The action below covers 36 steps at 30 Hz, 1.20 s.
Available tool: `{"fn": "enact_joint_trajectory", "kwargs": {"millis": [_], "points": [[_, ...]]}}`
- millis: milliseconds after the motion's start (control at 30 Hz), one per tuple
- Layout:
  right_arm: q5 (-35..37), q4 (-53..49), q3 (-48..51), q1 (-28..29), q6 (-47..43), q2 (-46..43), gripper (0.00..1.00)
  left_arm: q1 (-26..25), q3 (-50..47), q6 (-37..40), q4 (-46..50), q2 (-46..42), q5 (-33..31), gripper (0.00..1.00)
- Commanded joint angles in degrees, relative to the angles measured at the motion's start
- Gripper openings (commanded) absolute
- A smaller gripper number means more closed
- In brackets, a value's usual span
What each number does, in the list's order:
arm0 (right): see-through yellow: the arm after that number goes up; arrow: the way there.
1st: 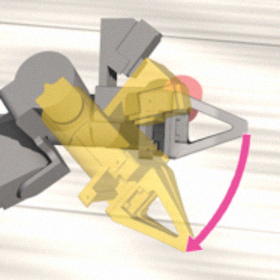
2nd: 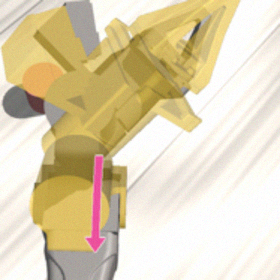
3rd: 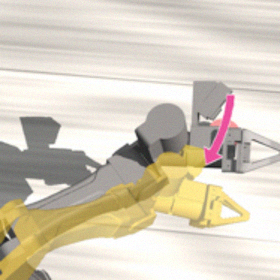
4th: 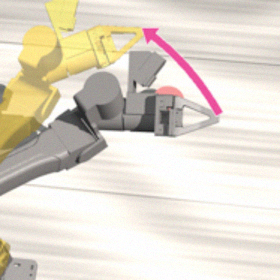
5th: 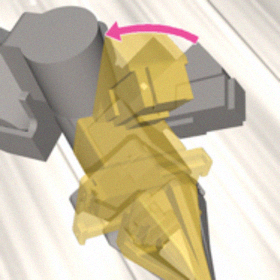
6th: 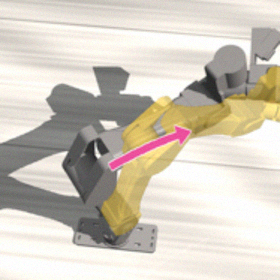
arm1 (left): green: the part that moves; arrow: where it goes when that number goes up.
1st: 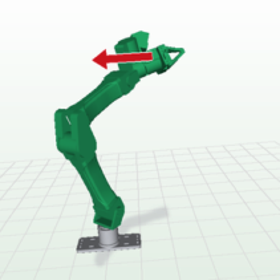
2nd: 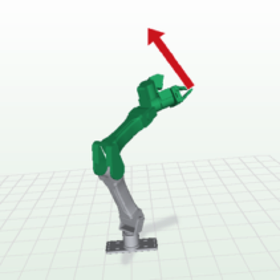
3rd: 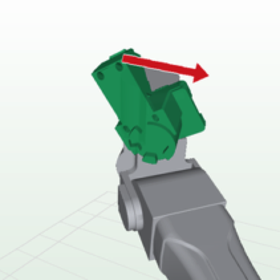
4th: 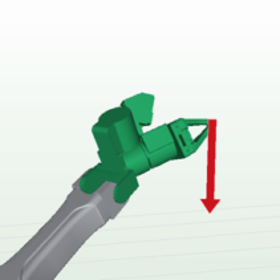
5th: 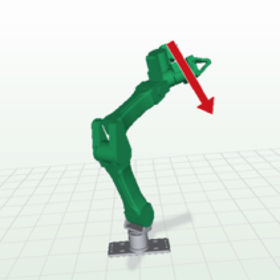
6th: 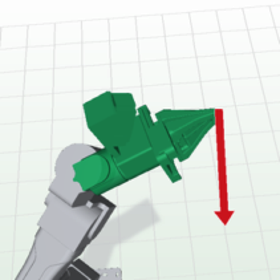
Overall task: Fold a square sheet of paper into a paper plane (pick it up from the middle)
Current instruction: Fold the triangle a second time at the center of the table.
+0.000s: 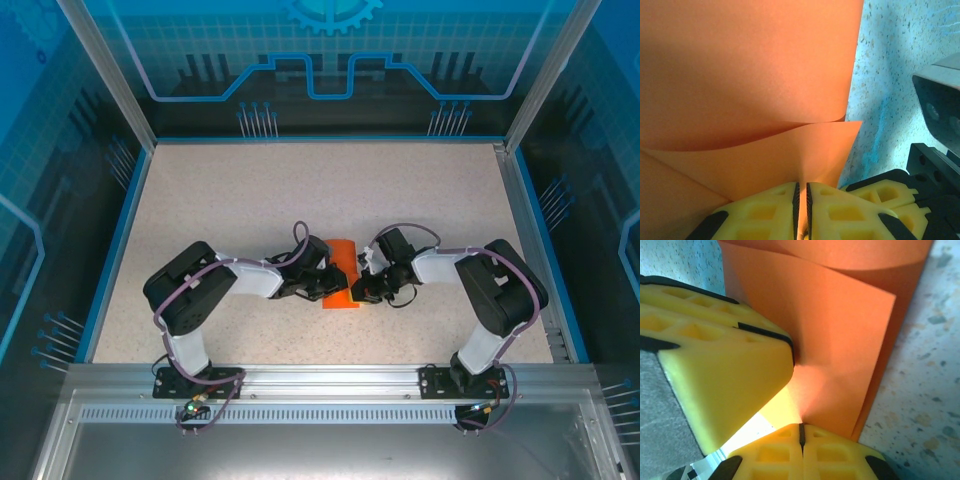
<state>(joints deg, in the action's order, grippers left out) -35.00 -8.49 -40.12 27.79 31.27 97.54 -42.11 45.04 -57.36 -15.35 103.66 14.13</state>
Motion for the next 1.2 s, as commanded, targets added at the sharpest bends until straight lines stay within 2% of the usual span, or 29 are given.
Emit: {"fn": "enact_joint_trajectory", "kwargs": {"millis": [0,800,933,1033,1167], "points": [[4.8,-4.2,0.8,-1.0,-0.7,2.5,0.02,2.2,-1.5,0.0,1.9,-0.8,-5.3,0.16],[3.6,-4.9,0.1,-1.2,-1.2,2.5,0.02,10.3,-2.9,2.4,4.9,-3.1,-6.2,0.19],[2.8,-4.8,-0.2,-1.2,-1.1,2.3,0.03,11.4,-2.3,5.5,6.9,-5.7,-6.1,0.22],[2.4,-4.9,-0.6,-1.2,-1.2,2.3,0.04,11.4,-0.2,8.6,10.2,-8.2,-4.8,0.24],[2.0,-4.5,-0.7,-1.2,-1.0,2.1,0.04,10.8,1.4,9.5,10.1,-9.9,0.5,0.24]]}}
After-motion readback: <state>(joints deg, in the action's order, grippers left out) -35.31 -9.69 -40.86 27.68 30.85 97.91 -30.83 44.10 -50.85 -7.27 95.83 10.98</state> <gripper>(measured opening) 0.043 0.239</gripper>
